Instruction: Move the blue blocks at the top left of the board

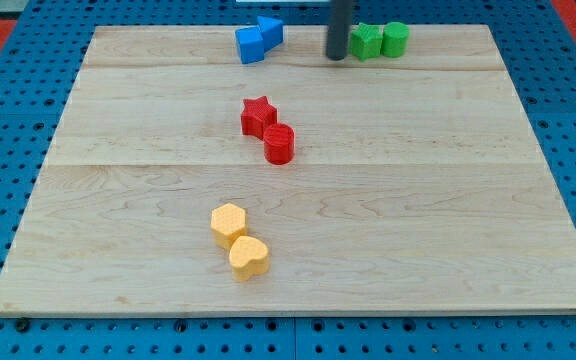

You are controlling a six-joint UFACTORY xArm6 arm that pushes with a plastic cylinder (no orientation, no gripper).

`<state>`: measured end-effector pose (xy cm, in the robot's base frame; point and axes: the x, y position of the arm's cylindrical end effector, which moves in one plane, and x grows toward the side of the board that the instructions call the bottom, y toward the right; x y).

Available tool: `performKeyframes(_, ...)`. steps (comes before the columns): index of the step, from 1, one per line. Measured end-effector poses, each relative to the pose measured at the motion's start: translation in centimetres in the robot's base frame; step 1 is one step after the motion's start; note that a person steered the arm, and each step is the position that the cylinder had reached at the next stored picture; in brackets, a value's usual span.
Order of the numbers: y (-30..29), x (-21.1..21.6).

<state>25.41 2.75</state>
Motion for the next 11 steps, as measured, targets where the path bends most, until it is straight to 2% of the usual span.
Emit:
performKeyframes(1, -3.1, -0.6)
performKeyframes(3, 0.5, -4.5)
performKeyframes(4, -3.8, -6.2)
performKeyframes(6, -18.7, -4.6)
performKeyframes(7, -22.6, -4.3)
performKeyframes(9, -3.2, -4.6)
performKeyframes(10, -1.2, -3.7)
performKeyframes(11, -1.7, -0.7)
